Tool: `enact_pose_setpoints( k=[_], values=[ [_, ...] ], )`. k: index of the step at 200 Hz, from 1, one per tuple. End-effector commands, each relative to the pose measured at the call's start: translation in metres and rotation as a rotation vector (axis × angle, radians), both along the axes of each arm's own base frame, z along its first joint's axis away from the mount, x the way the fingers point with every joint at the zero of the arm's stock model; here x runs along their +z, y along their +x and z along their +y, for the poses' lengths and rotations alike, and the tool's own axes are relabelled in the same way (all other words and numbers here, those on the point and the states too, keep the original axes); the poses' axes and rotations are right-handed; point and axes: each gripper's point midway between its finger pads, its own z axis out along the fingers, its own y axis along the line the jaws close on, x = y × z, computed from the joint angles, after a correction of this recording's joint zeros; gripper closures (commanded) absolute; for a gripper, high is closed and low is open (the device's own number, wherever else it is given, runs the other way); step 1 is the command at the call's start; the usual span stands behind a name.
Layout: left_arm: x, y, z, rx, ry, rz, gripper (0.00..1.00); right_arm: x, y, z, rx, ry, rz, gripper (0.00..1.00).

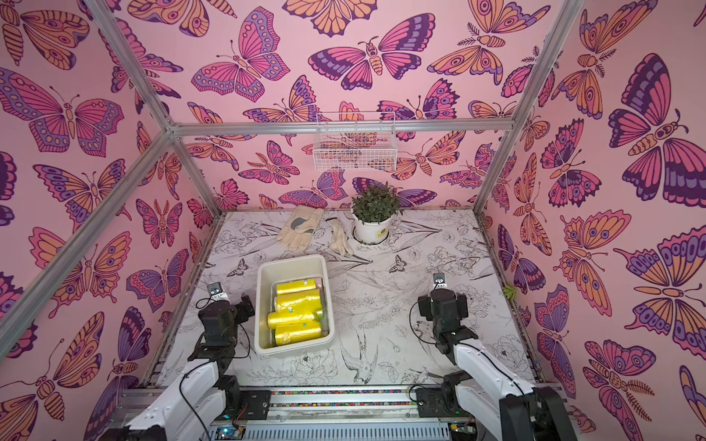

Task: Put the roll of trash bags into the storage box
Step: Reset both arms

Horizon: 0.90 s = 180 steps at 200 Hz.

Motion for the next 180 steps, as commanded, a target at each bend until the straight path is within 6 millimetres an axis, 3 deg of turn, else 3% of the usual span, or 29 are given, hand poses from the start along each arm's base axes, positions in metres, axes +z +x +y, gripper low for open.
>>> enact_pose_setpoints(
  k=[1, 18, 35, 41, 49, 54, 63, 69, 84, 102, 132, 165, 180],
  values=[
    [0.024, 0.031, -0.007, -0.062, 0.022, -0.082, 0.01, 0.037, 0.041, 0.006, 0.032, 0.130, -0.157, 0.01],
    [0.024, 0.052, -0.013, -0.106, 0.017, -0.077, 0.01, 0.036, 0.056, -0.004, 0.003, 0.147, -0.164, 0.01],
    [0.023, 0.071, -0.015, -0.110, -0.002, -0.098, 0.01, 0.036, 0.069, -0.003, 0.042, 0.165, -0.173, 0.01],
    [0.005, 0.074, -0.014, -0.103, -0.023, -0.059, 0.01, 0.035, 0.072, -0.002, 0.056, 0.169, -0.173, 0.01],
    [0.000, 0.084, -0.014, -0.102, -0.029, -0.088, 0.01, 0.035, 0.077, 0.001, 0.078, 0.175, -0.170, 0.01],
    [0.008, 0.098, -0.019, -0.142, -0.010, -0.120, 0.01, 0.034, 0.080, 0.002, 0.088, 0.178, -0.166, 0.01],
    [-0.007, 0.107, -0.042, -0.287, -0.011, -0.027, 0.01, 0.033, 0.084, 0.002, 0.093, 0.180, -0.157, 0.01],
    [-0.009, 0.106, -0.050, -0.330, -0.009, -0.022, 0.01, 0.031, 0.087, 0.003, 0.095, 0.183, -0.137, 0.01],
    [-0.008, 0.106, -0.045, -0.295, -0.016, -0.061, 0.01, 0.027, 0.093, 0.006, 0.110, 0.197, -0.103, 0.01],
    [-0.008, 0.106, -0.045, -0.295, -0.011, -0.073, 0.01, 0.028, 0.098, 0.009, 0.121, 0.237, -0.174, 0.01],
    [-0.008, 0.106, -0.045, -0.294, -0.013, -0.072, 0.01, 0.014, 0.097, -0.022, -0.006, 0.301, -0.203, 0.01],
    [-0.007, 0.107, -0.045, -0.294, -0.013, -0.072, 0.01, 0.014, 0.096, -0.022, -0.001, 0.302, -0.221, 0.01],
    [-0.008, 0.106, -0.045, -0.294, -0.013, -0.071, 0.01, 0.017, 0.093, -0.013, 0.061, 0.299, -0.239, 0.01]
  ],
)
